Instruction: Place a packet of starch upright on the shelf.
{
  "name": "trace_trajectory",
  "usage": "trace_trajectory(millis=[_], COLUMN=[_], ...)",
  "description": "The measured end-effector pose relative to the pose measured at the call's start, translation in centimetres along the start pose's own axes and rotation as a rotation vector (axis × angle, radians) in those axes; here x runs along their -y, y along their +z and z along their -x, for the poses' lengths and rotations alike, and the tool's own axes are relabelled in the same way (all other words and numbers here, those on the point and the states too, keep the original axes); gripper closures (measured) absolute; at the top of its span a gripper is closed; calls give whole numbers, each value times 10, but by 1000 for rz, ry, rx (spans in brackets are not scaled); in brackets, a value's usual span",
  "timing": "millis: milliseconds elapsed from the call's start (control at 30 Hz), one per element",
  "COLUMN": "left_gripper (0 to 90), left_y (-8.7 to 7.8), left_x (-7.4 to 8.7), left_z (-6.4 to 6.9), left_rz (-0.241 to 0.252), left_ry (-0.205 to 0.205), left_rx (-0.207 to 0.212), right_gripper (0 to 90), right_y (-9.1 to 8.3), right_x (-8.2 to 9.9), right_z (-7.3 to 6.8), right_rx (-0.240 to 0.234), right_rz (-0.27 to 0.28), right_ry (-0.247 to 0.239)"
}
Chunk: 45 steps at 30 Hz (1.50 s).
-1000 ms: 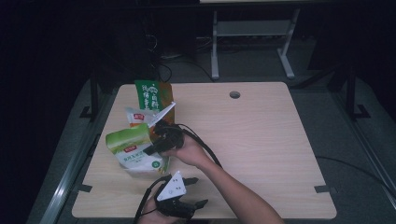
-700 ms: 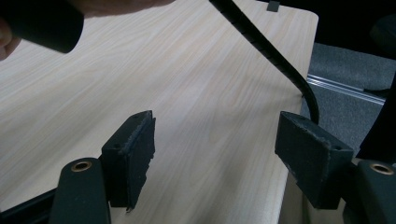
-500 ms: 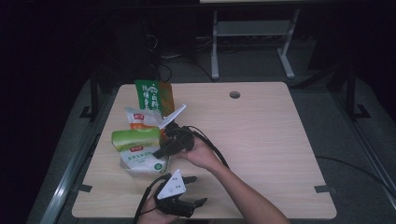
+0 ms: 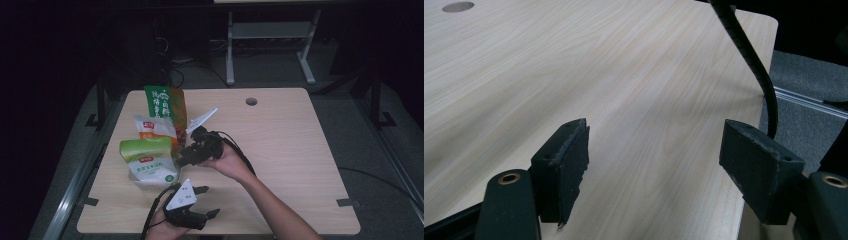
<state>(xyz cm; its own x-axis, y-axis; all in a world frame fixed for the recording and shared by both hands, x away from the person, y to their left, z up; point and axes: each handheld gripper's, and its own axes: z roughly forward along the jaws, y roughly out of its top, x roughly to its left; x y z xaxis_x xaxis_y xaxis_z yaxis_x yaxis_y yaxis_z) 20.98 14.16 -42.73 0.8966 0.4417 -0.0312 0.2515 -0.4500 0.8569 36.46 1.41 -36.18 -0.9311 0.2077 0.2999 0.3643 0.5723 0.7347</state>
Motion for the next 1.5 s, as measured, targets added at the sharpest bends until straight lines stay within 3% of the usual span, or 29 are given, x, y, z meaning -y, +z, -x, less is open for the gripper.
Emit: trace_trajectory(millis=[333, 500, 767, 1100, 1500], left_gripper=[268, 267, 265, 264, 263], left_y=[0, 2, 2, 2, 0], left_x=[0, 0, 0, -1, -1], left_z=[-1, -2, -3, -5, -7], left_rz=[-3, -15, -4, -2, -1], left_ry=[1, 6, 0, -11, -4], left_rx=[-1, 1, -6, -8, -18], right_gripper=[499, 480, 464, 444, 421], right_y=[-33, -54, -77, -100, -115], right_x=[18, 34, 52, 72, 94], right_z=[8, 13, 18, 23, 25], right_rx=[65, 112, 165, 208, 242], right_rz=[18, 30, 48, 51, 48], right_ry=[28, 73, 104, 133, 182])
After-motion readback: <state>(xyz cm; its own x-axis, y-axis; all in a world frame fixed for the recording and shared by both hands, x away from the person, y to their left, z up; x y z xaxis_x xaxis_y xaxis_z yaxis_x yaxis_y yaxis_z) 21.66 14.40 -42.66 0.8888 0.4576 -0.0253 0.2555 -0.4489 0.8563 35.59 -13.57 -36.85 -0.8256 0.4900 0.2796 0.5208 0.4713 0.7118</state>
